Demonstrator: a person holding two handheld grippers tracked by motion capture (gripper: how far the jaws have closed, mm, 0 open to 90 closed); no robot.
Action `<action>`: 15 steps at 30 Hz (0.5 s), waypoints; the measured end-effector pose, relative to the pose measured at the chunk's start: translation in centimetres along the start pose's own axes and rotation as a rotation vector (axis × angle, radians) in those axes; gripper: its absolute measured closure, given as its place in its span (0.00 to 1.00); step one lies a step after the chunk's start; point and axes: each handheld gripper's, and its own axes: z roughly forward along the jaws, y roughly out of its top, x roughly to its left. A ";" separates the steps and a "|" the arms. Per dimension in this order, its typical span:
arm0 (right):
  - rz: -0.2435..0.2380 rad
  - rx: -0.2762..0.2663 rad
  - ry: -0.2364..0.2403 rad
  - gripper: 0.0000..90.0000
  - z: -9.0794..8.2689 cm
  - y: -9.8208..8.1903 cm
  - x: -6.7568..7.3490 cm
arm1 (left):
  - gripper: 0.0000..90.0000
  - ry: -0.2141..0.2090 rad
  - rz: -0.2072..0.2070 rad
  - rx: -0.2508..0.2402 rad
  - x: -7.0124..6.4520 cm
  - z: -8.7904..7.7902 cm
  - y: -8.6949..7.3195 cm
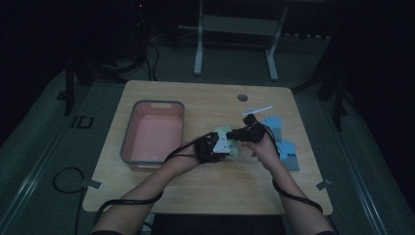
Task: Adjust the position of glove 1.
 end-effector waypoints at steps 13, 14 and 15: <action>-0.034 -0.013 0.006 0.82 1.1 3.4 2.7 | 0.87 0.039 -0.017 -0.002 1.5 -3.5 -1.2; -0.041 -0.013 0.008 0.82 1.2 3.5 2.8 | 0.87 0.046 -0.015 -0.005 1.6 -3.7 -1.4; -0.043 -0.015 0.008 0.82 1.3 3.8 3.0 | 0.87 0.048 -0.017 -0.004 1.7 -4.0 -1.5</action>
